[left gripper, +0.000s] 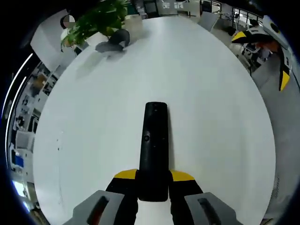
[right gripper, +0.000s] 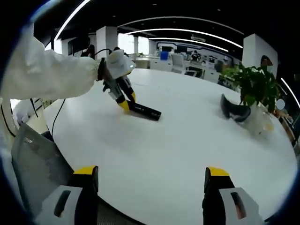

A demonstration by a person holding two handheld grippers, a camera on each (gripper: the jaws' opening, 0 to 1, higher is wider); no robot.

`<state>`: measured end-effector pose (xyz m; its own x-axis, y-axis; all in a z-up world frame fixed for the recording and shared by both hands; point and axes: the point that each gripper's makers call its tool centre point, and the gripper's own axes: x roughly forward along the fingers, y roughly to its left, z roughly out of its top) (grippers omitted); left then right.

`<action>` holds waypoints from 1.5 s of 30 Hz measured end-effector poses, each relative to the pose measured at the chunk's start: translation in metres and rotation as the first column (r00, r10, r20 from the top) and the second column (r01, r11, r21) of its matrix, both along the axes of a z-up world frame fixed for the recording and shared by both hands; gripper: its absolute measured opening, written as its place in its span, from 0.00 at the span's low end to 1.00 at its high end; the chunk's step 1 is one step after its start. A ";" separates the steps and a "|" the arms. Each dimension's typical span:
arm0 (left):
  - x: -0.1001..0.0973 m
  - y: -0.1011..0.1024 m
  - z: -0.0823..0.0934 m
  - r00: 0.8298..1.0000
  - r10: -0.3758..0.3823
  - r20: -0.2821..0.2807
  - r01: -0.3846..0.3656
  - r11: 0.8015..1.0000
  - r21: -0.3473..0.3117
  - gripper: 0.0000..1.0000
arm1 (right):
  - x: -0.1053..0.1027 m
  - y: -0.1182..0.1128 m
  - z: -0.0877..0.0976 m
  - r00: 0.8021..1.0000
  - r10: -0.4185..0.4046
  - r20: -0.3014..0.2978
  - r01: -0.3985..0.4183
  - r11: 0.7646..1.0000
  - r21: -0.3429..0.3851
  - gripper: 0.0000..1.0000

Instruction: Press the specified remote control buttons in sequence, fully releasing each button before pressing the next.

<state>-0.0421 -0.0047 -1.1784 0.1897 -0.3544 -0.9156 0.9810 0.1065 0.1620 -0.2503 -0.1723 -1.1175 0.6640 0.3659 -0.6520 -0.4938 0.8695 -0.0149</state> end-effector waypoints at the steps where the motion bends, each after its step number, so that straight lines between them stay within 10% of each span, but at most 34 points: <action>1: 0.003 0.000 0.000 1.000 -0.004 0.003 0.004 1.000 0.003 0.24 | 0.000 0.000 0.000 1.000 0.002 -0.002 -0.002 1.000 -0.001 0.93; 35: 0.109 0.009 -0.006 0.997 -0.045 0.057 0.039 0.994 0.104 0.24 | -0.003 -0.004 -0.010 0.998 -0.015 -0.060 0.014 1.000 -0.019 0.91; 45: 0.114 0.012 -0.011 0.999 -0.034 -0.010 0.035 0.994 0.102 0.24 | -0.002 -0.004 -0.010 0.998 -0.016 -0.061 0.015 1.000 -0.019 0.91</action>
